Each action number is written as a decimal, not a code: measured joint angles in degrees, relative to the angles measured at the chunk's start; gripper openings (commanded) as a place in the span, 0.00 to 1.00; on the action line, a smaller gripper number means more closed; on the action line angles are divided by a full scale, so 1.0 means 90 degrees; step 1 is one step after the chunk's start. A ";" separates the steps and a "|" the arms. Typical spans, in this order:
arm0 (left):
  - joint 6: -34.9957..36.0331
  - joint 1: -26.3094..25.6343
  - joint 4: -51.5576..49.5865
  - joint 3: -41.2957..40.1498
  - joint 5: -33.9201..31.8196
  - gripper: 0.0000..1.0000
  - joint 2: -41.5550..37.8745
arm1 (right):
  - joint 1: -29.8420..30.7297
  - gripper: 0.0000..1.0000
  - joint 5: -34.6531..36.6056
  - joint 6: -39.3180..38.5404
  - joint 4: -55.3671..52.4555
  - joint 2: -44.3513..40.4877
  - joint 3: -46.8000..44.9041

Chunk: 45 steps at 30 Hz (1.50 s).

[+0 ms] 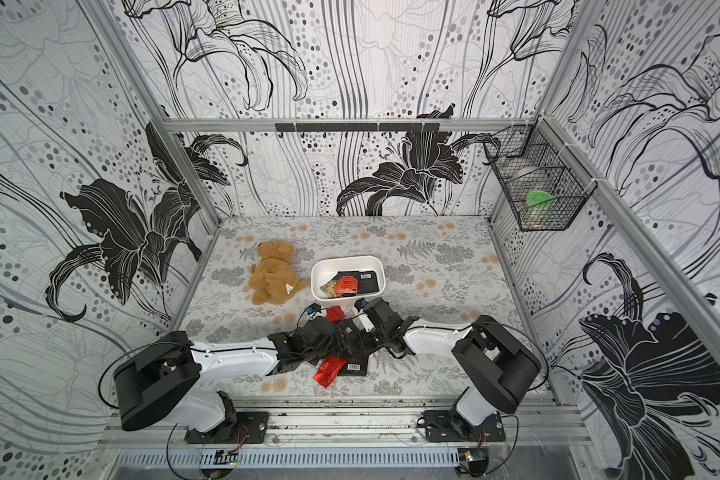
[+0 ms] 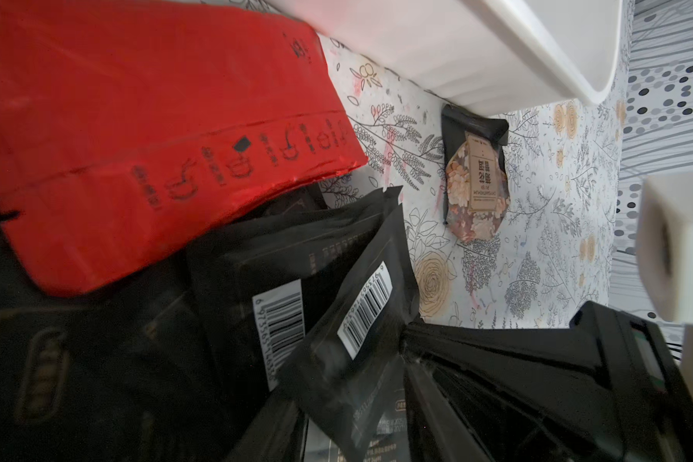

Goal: Put the tea bags into the storage box
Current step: Pick up the tea bag from the center of the board, then place the tea bag in the storage box.

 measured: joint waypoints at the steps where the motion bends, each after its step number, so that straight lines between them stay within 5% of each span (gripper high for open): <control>1: -0.0024 0.0000 0.0017 0.0022 0.0007 0.35 0.0046 | 0.0000 0.00 0.0000 0.0000 -0.0002 0.0000 0.0000; 5: -0.0022 0.0000 0.0090 0.0163 0.0107 0.29 0.0236 | 0.0000 0.00 0.0002 0.0000 0.0000 0.0000 0.0000; 13: 0.0066 0.0000 0.0117 0.0478 0.0260 0.00 0.0500 | 0.0000 0.00 0.0083 0.0002 -0.0002 -0.0066 -0.0002; 19: 0.0253 0.0034 -0.0075 0.0665 0.0340 0.00 0.0304 | 0.0005 0.00 0.0573 0.0070 0.0007 -0.0840 -0.0219; 28: 0.0928 0.0716 -0.1001 0.1615 0.0355 0.00 -0.0374 | 0.0005 0.34 0.2883 0.0775 -0.0318 -0.2754 -0.0901; 32: 0.1384 0.1188 -0.1518 0.2538 0.0321 0.00 -0.0267 | -0.0012 0.40 0.3453 0.1010 -0.0437 -0.3232 -0.1139; 43: 0.2234 0.2059 -0.1974 0.4231 0.0364 0.00 0.1460 | -0.0804 0.42 0.3152 0.1217 -0.0503 -0.3041 -0.1185; 45: 0.2351 0.2157 -0.2081 0.4357 0.0406 0.20 0.1770 | -0.1146 0.43 0.2790 0.1224 -0.0420 -0.2960 -0.1234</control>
